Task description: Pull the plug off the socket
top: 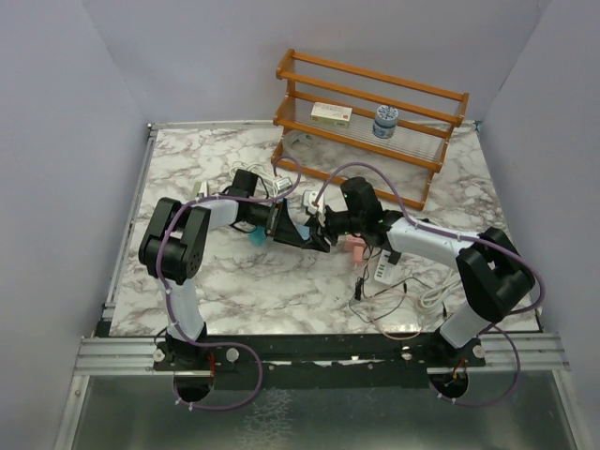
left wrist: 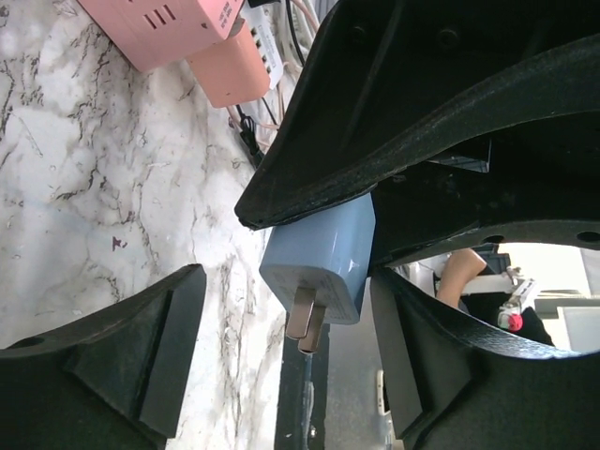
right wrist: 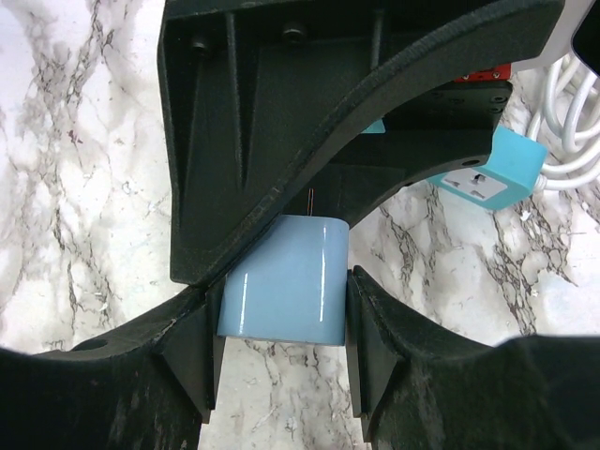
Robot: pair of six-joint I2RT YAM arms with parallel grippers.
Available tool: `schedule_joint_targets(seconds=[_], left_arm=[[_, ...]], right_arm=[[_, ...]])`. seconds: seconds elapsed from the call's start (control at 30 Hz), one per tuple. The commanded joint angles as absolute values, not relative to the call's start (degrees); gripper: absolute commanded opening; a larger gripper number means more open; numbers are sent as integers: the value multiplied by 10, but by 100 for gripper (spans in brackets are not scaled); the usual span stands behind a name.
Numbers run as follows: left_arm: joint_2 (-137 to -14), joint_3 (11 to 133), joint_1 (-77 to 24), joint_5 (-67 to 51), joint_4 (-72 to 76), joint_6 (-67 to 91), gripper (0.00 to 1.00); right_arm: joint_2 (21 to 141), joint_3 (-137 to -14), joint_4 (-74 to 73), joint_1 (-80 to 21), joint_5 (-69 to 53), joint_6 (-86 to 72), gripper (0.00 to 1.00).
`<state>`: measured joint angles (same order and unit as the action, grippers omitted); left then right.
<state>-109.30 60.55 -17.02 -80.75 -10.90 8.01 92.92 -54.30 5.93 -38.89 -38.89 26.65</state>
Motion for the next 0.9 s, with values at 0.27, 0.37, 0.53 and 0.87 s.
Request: schedule_joint_targets(seconds=[0.27, 0.37, 0.53, 0.87], left_arm=[[-1102, 619, -168, -855, -110, 77, 58], [-1103, 618, -165, -863, -111, 76, 56], [-1099, 613, -163, -862, -111, 73, 67], [-1105, 619, -161, -868, -115, 75, 62]], right_arm=[[936, -540, 58, -393, -417, 302, 1], [937, -536, 57, -395, -417, 308, 1], [939, -537, 54, -396, -417, 313, 1], [943, -538, 46, -404, -409, 328, 1]])
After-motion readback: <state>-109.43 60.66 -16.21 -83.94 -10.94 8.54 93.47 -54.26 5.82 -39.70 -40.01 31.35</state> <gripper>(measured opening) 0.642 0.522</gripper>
